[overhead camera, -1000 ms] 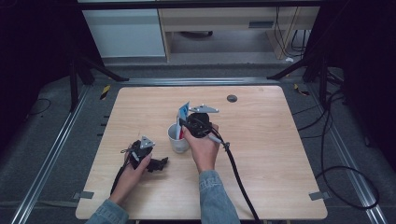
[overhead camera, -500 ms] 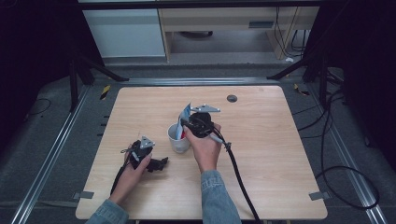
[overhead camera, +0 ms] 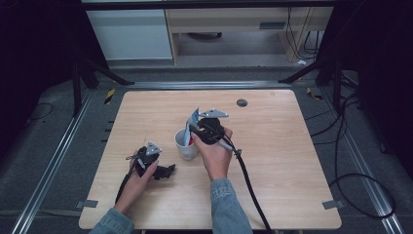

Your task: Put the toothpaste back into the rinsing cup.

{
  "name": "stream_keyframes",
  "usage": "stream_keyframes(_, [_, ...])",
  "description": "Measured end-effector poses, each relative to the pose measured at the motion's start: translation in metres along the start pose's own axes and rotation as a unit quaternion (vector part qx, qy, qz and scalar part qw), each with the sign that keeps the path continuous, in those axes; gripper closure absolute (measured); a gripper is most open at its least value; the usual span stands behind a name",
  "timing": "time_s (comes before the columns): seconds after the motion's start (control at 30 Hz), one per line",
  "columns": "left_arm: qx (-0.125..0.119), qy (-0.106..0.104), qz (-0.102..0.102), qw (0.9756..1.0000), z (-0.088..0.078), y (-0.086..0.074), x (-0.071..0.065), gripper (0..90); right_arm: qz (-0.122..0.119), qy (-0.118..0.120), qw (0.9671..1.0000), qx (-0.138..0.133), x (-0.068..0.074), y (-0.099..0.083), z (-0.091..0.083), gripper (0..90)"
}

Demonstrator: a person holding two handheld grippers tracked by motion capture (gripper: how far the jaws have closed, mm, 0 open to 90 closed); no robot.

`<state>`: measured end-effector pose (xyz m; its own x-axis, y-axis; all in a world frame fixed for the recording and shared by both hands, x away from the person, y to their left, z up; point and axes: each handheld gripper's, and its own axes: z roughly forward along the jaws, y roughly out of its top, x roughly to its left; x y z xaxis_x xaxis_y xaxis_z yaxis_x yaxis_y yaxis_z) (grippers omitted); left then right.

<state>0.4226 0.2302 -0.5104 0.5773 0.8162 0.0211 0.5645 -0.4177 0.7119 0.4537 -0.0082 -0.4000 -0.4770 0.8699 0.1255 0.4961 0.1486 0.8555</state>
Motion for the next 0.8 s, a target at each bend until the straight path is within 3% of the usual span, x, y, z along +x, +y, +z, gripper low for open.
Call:
stream_keyframes(0.47, [0.000, 0.000, 0.000, 1.0000, 0.000, 0.000, 0.000, 0.0, -0.021, -0.017, 0.9996, 0.007, 0.004, 0.000, -0.004, 48.2])
stream_keyframes(0.7, [0.000, 0.000, 0.000, 1.0000, 0.000, 0.000, 0.000, 0.0, -0.042, -0.038, 0.9983, 0.007, 0.006, 0.001, -0.008, 41.6])
stream_keyframes(0.8, [0.000, 0.000, 0.000, 1.0000, 0.000, 0.000, 0.000, 0.0, -0.047, -0.058, 0.9971, 0.013, 0.006, 0.001, -0.010, 34.2])
